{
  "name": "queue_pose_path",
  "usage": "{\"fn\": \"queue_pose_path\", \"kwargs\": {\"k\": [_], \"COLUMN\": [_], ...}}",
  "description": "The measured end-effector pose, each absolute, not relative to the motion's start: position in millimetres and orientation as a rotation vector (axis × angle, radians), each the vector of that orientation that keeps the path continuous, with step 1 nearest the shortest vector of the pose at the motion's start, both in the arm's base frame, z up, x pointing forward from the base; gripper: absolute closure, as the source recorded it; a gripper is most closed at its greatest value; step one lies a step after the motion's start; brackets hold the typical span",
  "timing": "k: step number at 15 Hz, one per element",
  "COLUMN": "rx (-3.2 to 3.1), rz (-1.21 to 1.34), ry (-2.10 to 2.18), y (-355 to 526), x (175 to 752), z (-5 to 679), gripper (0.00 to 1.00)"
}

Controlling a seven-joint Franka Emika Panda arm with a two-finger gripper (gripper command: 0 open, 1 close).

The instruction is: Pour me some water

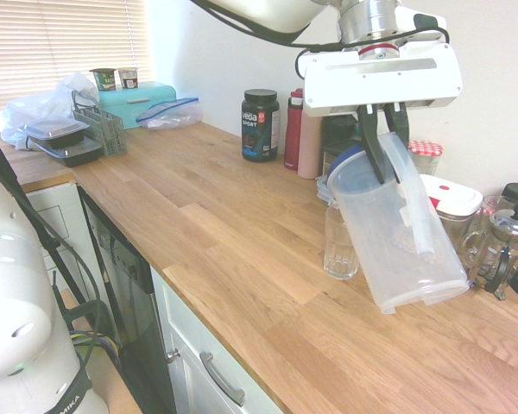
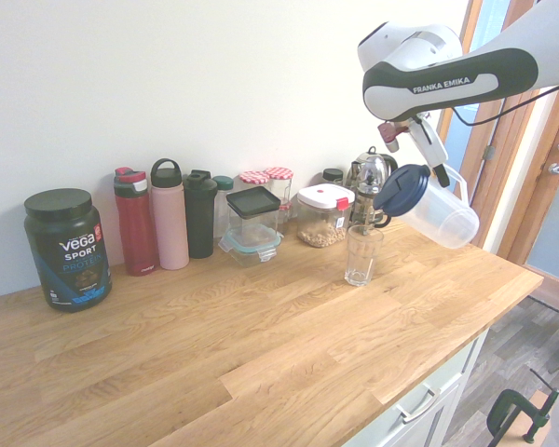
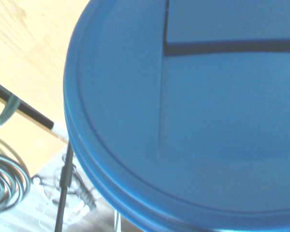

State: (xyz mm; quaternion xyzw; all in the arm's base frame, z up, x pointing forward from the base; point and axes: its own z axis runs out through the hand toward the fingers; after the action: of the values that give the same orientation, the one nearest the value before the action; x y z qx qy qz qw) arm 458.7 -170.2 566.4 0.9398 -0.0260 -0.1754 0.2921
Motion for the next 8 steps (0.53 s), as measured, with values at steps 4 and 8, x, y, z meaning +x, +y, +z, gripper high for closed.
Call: {"fn": "queue_pose_path", "kwargs": {"k": [4, 8], "rx": [2.482, 2.442], "rz": [-0.49, -0.527], "ry": [-0.076, -0.089], "y": [-167, -169], "x": [464, 470], "z": [567, 554], "gripper": [1.0, 1.0]}}
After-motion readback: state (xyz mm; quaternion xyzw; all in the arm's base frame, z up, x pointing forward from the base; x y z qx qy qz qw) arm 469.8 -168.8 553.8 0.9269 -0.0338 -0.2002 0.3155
